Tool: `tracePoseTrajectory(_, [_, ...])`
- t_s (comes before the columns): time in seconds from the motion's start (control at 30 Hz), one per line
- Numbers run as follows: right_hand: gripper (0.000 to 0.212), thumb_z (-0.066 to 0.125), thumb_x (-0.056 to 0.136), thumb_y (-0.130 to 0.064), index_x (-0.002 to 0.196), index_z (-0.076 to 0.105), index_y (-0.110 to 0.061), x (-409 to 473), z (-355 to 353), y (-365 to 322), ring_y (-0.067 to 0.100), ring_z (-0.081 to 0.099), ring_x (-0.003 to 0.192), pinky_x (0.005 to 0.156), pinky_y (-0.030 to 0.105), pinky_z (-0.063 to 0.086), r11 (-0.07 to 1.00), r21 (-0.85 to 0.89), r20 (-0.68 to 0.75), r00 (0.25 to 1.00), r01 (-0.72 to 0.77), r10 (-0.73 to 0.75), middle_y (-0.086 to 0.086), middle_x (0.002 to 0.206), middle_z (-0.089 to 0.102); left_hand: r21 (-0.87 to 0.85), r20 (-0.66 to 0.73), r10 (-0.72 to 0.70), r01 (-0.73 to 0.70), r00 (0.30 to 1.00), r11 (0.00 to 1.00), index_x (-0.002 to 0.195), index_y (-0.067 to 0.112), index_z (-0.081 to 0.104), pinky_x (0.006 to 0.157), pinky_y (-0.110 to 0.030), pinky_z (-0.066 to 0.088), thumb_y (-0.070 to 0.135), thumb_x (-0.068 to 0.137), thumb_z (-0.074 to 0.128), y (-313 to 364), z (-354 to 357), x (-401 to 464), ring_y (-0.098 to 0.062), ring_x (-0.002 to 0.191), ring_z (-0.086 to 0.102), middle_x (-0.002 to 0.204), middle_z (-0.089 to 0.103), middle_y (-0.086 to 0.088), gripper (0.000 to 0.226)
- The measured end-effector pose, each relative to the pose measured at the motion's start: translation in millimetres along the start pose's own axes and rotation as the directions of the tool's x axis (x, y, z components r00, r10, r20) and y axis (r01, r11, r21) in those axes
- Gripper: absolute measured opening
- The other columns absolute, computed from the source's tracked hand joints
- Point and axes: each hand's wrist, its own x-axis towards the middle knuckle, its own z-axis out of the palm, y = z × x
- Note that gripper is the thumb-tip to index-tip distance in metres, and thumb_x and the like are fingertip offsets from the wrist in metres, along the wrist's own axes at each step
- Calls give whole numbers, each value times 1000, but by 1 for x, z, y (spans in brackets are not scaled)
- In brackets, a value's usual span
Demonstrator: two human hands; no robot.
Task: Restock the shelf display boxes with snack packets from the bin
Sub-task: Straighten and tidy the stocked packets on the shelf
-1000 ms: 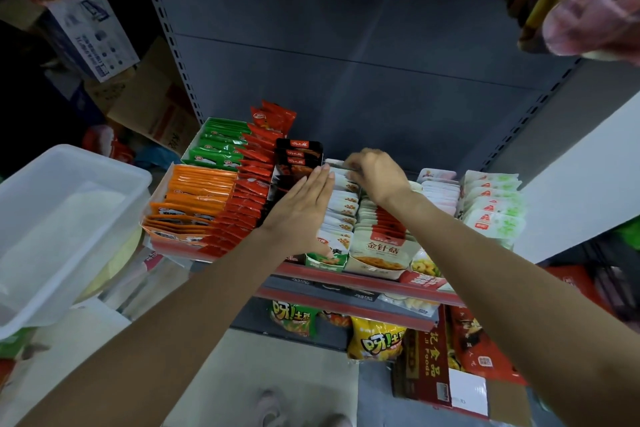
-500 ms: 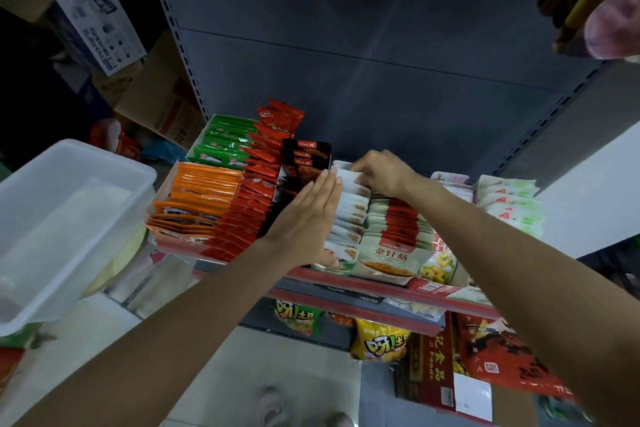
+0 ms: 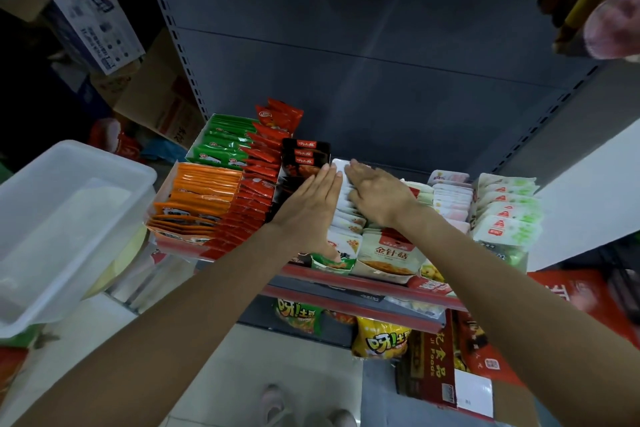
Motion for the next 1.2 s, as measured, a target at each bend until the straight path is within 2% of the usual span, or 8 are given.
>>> tracePoseTrajectory(0.2, [68,49,93,-35,149,17,-12,-13,-6,-8,22,13,145,116,29,11,990,142,-133,991,6,13,7,158,13,-128,45,1,5,999,992,144,6,-25,115,-32,-11,60,66,73,-4,0,-9,-20,141,-25,152,-31,-9,136])
tracePoseTrajectory(0.33, [111,53,77,-71,150,-7,-14,-24,8,-10,19,-17,145,116,35,-11,996,87,68,998,-7,1,8,157,-17,-179,87,21,-5,996,984,144,8,-24,117,-30,-11,53,71,73,-11,-5,-20,-14,140,-27,152,-32,-4,129])
tracePoseTrajectory(0.43, [120,56,70,-75,150,-9,-15,-26,3,-4,16,-17,145,115,37,-14,999,38,107,994,17,-21,5,157,-19,-181,83,-8,23,997,983,147,9,-16,115,-25,-7,43,80,69,-9,-8,-19,-13,143,-19,155,-22,-4,114])
tracePoseTrajectory(0.8, [95,53,91,-46,149,-13,-9,-40,14,-28,21,-11,146,117,35,-6,988,-147,-41,999,-42,36,9,157,-16,-407,-2,-99,89,995,909,151,13,4,117,-24,1,32,89,62,-6,-6,-46,-9,145,-6,159,-3,3,87])
tracePoseTrajectory(0.87, [91,56,90,-39,150,-6,-11,-53,17,-37,21,-8,146,117,32,-5,996,-87,-145,989,16,-28,8,158,-12,-444,-90,-177,119,980,888,149,15,20,118,-25,7,11,94,50,-17,-4,-66,-9,145,6,158,12,3,62])
tracePoseTrajectory(0.97, [75,57,91,-33,150,15,-15,-73,22,-58,21,9,145,117,29,11,994,23,-289,953,105,-94,5,158,7,-423,-121,-231,160,965,892,142,15,37,116,-31,23,-13,84,40,-35,-3,-91,-16,140,26,151,31,-1,65])
tracePoseTrajectory(1.07, [66,55,92,-31,148,25,-16,-77,29,-78,20,21,140,114,30,21,986,73,-360,926,147,-112,4,154,23,-358,-69,-188,152,980,921,145,16,31,113,-27,21,-2,86,48,-46,-1,-103,-17,139,25,151,30,-1,65])
tracePoseTrajectory(1.2, [78,54,90,-45,150,15,-12,-62,37,-99,24,16,143,118,33,6,997,-6,-270,960,74,-73,8,155,18,-264,2,-99,96,995,960,150,15,18,115,-28,17,35,87,62,-55,2,-101,-17,142,19,156,19,-1,80])
